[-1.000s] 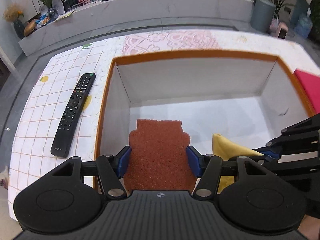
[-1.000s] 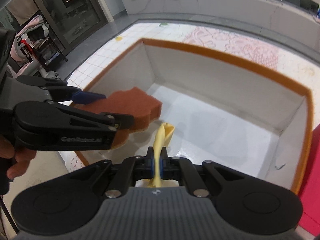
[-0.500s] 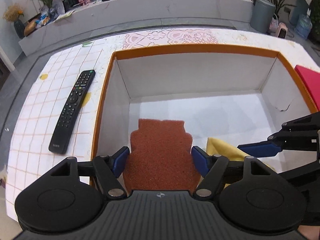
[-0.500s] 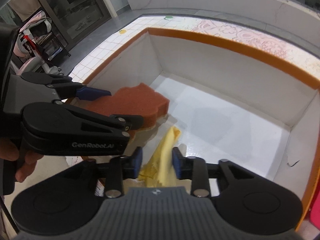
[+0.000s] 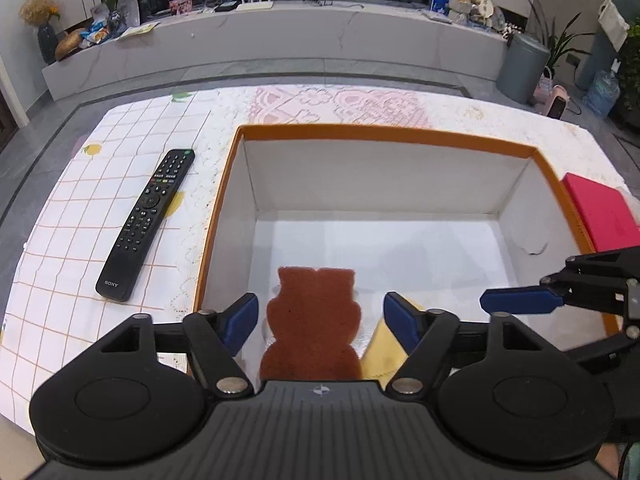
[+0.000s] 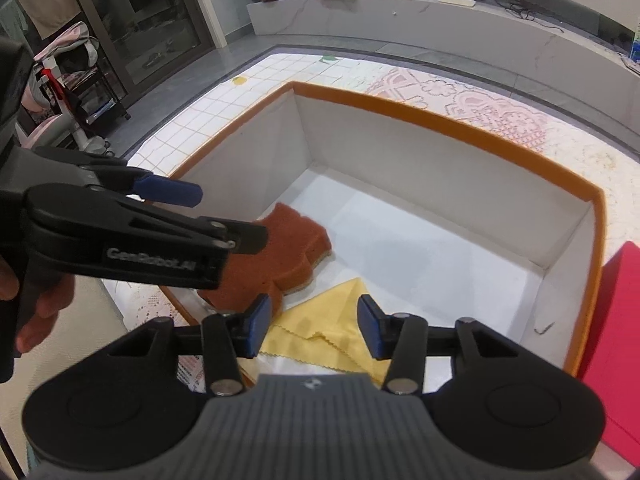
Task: Organize soft objects
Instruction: 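Move both tools back to the remaining soft items on the table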
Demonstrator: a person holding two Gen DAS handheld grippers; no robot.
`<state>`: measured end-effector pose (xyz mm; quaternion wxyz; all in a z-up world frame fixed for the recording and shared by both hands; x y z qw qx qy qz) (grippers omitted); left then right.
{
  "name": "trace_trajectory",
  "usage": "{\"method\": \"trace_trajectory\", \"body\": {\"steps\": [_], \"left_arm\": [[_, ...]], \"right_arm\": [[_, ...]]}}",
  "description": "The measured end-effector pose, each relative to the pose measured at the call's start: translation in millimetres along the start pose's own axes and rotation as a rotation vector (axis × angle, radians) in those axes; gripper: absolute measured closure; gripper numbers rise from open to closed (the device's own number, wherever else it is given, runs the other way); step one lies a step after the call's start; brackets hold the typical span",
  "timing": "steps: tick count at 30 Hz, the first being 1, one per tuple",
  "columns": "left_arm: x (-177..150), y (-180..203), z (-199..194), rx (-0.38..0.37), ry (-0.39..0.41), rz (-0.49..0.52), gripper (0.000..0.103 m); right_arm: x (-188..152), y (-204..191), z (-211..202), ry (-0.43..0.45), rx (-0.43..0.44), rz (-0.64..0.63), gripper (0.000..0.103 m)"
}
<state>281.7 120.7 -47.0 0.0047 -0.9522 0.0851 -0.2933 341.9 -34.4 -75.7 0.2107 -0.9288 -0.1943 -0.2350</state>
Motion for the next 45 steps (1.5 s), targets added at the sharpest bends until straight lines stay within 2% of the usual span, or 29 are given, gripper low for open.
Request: {"method": "trace_trajectory", "body": {"steps": [6,10,15,17,19,21,30,32,34,40,42,45], "left_arm": [[-2,17,-33,0.001,0.082,0.007,0.021],[-8,36,-59,-0.001,0.163,0.009,0.021],[-22,70,-87,-0.033,0.269,-0.004,0.021],[-28,83,-94,-0.060,0.298,-0.002,0.021],[-34,99,-99,-0.080,0.324,0.003,0.021],[-40,115,-101,-0.101,0.339,0.009,0.021],[-57,187,-82,-0.204,0.341,0.020,0.021],[-59,206,-73,-0.234,0.323,0.033,0.021],[-56,224,-62,-0.257,0.302,0.053,0.021],[-44,273,-36,-0.300,0.261,0.120,0.027],[-42,287,-28,-0.308,0.246,0.135,0.029],[-37,305,-16,-0.327,0.221,0.156,0.032]], "right_arm": [[-7,5,-26,0.045,-0.013,0.005,0.055],[-20,7,-56,0.112,-0.040,-0.006,0.055],[-49,14,-102,0.230,-0.093,-0.006,0.050],[-63,18,-119,0.269,-0.117,0.005,0.048],[-80,26,-137,0.305,-0.140,0.022,0.041],[-96,34,-150,0.326,-0.168,0.038,0.041],[-169,94,-194,0.336,-0.310,0.190,0.034],[-182,111,-201,0.328,-0.343,0.225,0.029],[-188,126,-207,0.324,-0.378,0.260,0.018],[-206,189,-229,0.299,-0.480,0.367,0.010],[-210,212,-234,0.279,-0.493,0.429,0.004],[-212,242,-235,0.254,-0.492,0.505,0.003]]}}
Point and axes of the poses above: each gripper's, at about its wrist camera, not at the fingertips, and z roughly the way its jaws point, y to its right, x to its top, the point moved 2 cm from there along z, roughly the way its jaws point, and after that the axes turned 7 degrees about z, right-handed, at the moved point
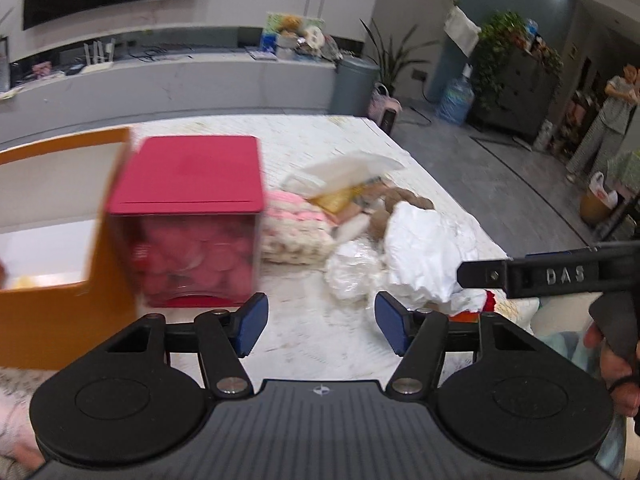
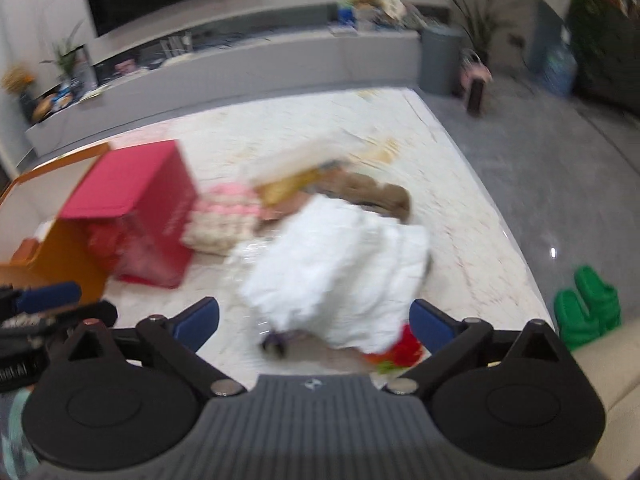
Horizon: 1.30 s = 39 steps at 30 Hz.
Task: Organize soft objects
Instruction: 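Move both tools back to the remaining soft items on the table, then grasp the white tissue with the right tool while the left tool grasps the plastic-wrapped bundle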
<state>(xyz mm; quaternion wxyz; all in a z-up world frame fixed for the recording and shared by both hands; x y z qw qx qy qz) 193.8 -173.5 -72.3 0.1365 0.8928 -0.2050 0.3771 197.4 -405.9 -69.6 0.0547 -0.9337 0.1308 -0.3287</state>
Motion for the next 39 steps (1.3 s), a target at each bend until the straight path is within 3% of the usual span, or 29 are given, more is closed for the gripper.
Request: {"method": "trace_trajectory", "body": {"steps": [7,10,16,18,23,25,29,32,34,39], "left_arm": [[9,24,39,-0.031,-0.058,0.012,0.034],[13,28,51,-0.051,-0.081,0.009,0.039],[20,36,65,-0.080,-0.110,0.021,0.047],[20,38,68,-0.091,-0.116,0.029,0.055],[21,47,71,-0.115,-0.118,0.051,0.066],[21,51,72,-0.120,-0.117,0.064,0.067],[19,55,77,-0.139,-0.119,0.072,0.070],[19,56,76,-0.145,-0.112,0.073,0.070],[19,53,70,-0.135,-0.103,0.068,0.068],[17,40,50,-0.127,-0.084,0.027,0.041]], "right_arm": [[23,31,47,-0.147,0.008,0.134,0.003],[28,42,69,-0.216,0.037,0.200,0.003],[35,53,95,-0.267,0.064,0.261,0.003],[37,49,96,-0.262,0.085,0.255,0.004],[38,28,86,-0.239,0.080,0.191,0.030],[37,21,81,-0.224,0.074,0.159,0.045],[35,9,82,-0.206,0.062,0.095,0.056],[33,8,83,-0.193,0.089,0.091,0.074],[34,6,80,-0.174,0.090,0.076,0.089],[39,6,54,-0.116,0.114,0.046,0.093]]}}
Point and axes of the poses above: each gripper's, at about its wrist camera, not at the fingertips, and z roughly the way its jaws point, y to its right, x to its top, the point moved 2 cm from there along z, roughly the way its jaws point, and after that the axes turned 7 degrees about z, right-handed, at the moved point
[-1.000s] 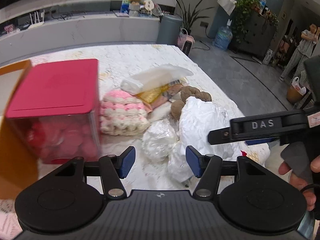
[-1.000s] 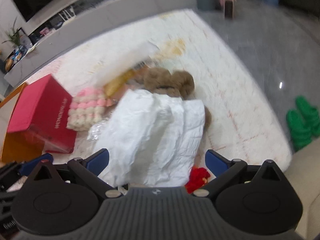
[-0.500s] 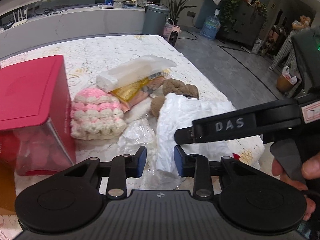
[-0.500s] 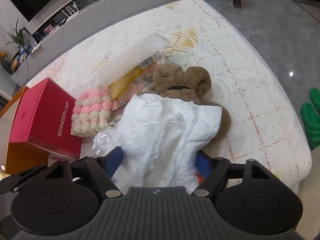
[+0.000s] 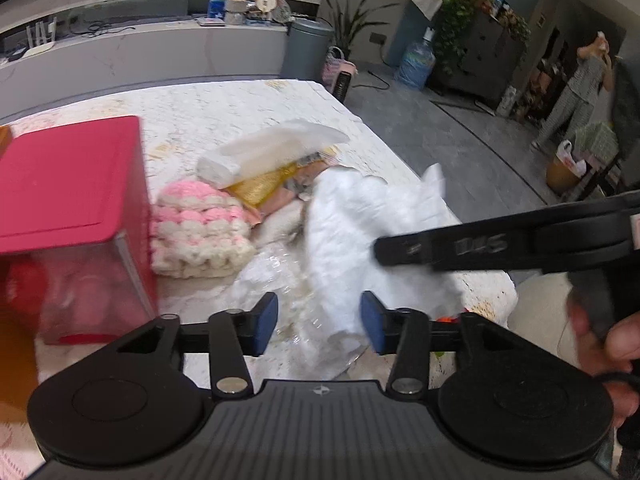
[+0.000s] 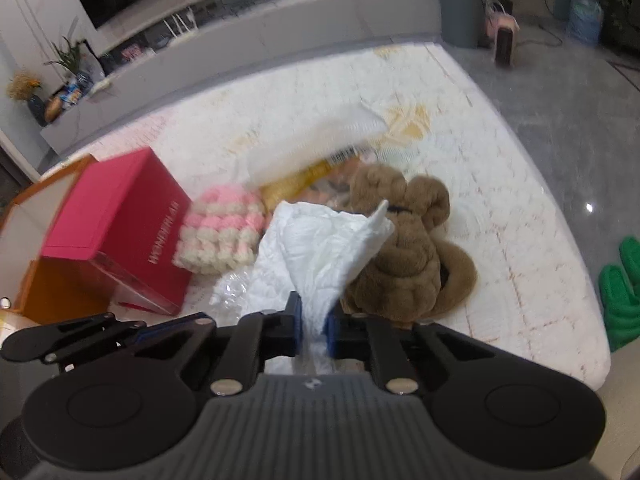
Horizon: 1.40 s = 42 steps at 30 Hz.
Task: Organize soft objects
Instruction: 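Grasp the white tissue with the right tool while the left tool grasps the plastic-wrapped bundle, then carry the white tissue and plastic bundle over the orange box with both tools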
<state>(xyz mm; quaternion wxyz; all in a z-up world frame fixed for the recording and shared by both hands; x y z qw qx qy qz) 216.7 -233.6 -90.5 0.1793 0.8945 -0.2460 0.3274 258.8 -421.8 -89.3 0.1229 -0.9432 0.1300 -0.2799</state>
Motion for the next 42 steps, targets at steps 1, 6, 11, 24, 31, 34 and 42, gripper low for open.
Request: {"method": "trace_trajectory", "body": {"steps": [1,6,11,24,31,34,42], "left_arm": [[-1,-2,-3,-0.001,0.002,-0.016,0.039],[-9,-18,-8,-0.015,-0.010,-0.160,0.030],[-8,-24,6,-0.053,-0.026,-0.289,0.018],[-4,-28,64,-0.033,-0.130,-0.495,0.018],[-8,-31,77,-0.032,-0.160,-0.521,0.018],[-10,-31,81,-0.046,-0.160,-0.511,0.025],[-6,-18,65,-0.021,-0.126,-0.388,0.046]], "right_arm": [[0,-1,-7,0.017,-0.001,-0.013,0.093],[2,5,-36,0.100,-0.048,-0.067,0.093],[-3,26,-40,0.117,-0.140,-0.100,0.093],[-8,21,7,0.021,-0.085,-0.109,0.093],[-8,24,16,-0.003,-0.079,-0.088,0.093],[-7,28,17,-0.007,-0.074,-0.066,0.093],[-10,24,12,0.019,-0.092,-0.083,0.093]]}}
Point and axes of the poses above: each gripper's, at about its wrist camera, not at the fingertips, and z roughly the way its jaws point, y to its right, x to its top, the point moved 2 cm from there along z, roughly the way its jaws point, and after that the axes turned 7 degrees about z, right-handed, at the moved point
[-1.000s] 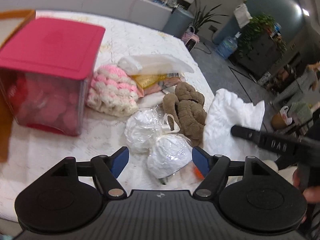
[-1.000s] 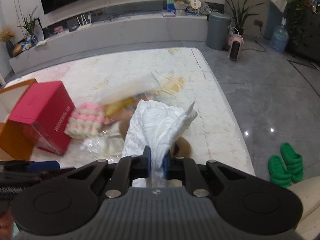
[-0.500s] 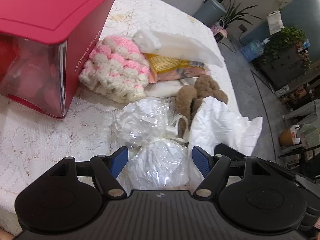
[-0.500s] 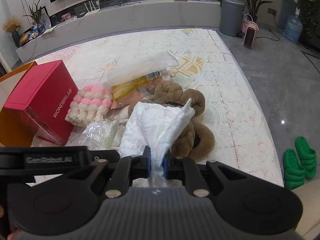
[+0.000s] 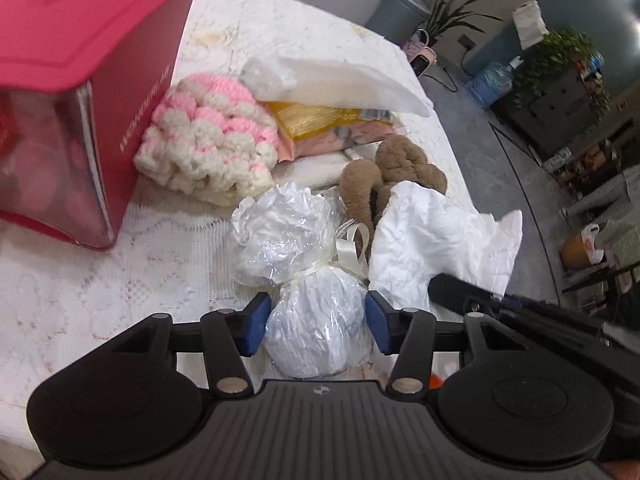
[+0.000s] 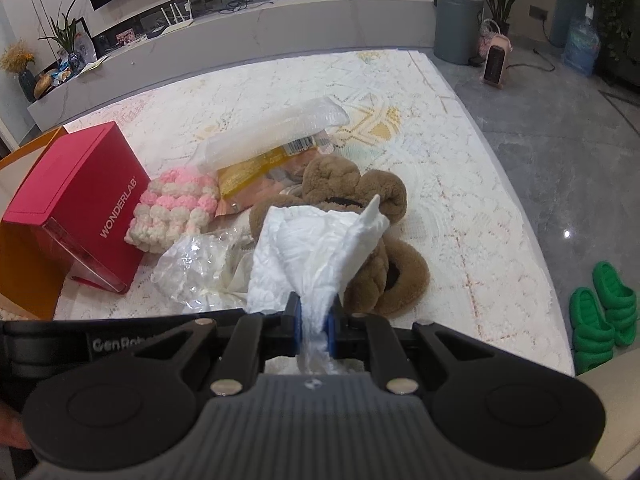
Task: Organize soft objects
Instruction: 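Carry the white tissue and plastic bundle over the orange box with both tools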
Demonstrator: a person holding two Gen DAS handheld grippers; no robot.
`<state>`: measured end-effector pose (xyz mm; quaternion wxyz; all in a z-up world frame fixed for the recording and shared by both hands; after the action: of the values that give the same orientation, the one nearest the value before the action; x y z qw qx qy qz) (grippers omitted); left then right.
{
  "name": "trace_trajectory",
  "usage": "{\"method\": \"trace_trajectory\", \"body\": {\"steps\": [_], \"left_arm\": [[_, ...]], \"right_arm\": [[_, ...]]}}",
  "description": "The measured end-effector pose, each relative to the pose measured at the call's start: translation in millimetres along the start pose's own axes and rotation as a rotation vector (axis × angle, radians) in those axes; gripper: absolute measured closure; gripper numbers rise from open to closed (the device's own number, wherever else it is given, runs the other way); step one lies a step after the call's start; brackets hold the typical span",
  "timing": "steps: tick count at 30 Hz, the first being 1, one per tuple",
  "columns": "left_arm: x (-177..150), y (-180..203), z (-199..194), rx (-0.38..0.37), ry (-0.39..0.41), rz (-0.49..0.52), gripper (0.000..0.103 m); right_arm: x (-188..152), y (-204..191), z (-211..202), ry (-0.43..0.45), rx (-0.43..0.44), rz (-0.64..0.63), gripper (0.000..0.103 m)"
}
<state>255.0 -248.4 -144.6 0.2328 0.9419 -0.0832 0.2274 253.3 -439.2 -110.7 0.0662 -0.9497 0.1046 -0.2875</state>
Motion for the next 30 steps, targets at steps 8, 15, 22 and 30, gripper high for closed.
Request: {"method": "trace_trajectory", "body": {"steps": [8,15,22,30], "left_arm": [[-9,-1,-43,0.065,0.088,0.109,0.046],[-10,-9,-87,0.075,0.163,0.151,0.046],[-25,-19,-132,0.106,0.247,0.198,0.046],[-40,-39,-182,0.133,0.324,0.200,0.046]], "right_arm": [[0,-7,-18,0.047,-0.004,-0.019,0.093],[4,-20,-40,0.092,-0.006,-0.040,0.093],[0,-41,-69,0.147,0.044,-0.051,0.093],[-17,-86,-101,0.189,0.128,-0.086,0.093]]}}
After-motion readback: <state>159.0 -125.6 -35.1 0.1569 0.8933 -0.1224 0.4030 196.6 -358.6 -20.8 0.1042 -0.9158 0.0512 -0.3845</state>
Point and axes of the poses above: each gripper's, at about its wrist camera, not at the fingertips, and z roughly the way its jaws point, y to its right, x to its top, the point moved 2 cm from there along z, roughly the way its jaws point, and after that the axes turned 7 degrees about z, right-handed, at the moved point
